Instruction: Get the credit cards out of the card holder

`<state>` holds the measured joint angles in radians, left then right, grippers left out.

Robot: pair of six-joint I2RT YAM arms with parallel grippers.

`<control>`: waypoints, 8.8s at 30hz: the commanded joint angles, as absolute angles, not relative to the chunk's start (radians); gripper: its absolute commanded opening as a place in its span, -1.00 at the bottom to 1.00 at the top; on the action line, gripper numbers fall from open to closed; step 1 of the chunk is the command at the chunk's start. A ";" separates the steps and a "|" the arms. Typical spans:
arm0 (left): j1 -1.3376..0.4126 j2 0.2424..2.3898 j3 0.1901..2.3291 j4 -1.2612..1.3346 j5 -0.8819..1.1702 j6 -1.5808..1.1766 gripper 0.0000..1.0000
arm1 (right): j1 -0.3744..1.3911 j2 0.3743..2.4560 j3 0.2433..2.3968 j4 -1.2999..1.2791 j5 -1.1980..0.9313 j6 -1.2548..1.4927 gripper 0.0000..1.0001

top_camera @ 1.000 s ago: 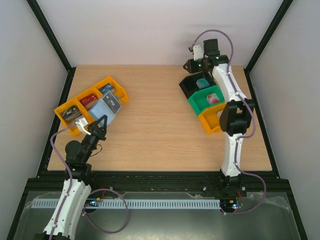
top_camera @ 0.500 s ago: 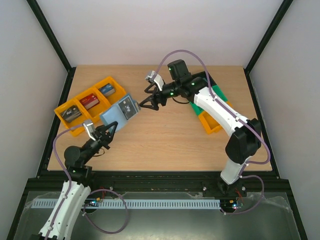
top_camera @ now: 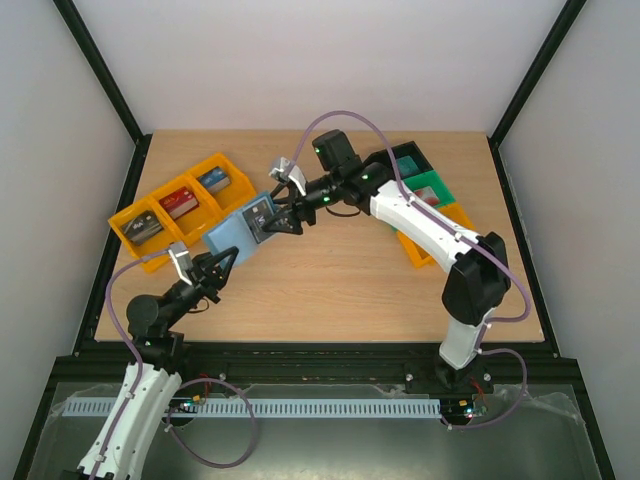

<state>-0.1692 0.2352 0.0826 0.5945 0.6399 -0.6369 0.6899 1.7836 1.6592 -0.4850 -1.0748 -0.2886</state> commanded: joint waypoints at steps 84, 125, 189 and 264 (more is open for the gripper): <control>-0.180 0.203 0.087 0.513 0.328 -0.611 -0.30 | 0.904 1.785 1.823 -0.737 -1.008 -0.445 -0.97; -0.229 0.272 0.110 0.664 0.701 -0.636 -0.95 | 0.888 1.784 1.764 -0.645 -1.056 -0.393 -0.65; -0.248 0.293 0.106 0.689 0.692 -0.626 -0.91 | 0.885 1.742 1.748 -0.623 -1.127 -0.347 -0.97; -0.204 0.272 0.114 0.634 0.614 -0.641 -0.95 | 0.798 1.621 1.636 -0.586 -1.090 -0.353 -0.95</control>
<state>-0.2295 0.2817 0.0948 0.6346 0.6731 -0.6601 0.8188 1.6882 1.6421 -0.5549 -1.0687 -0.3416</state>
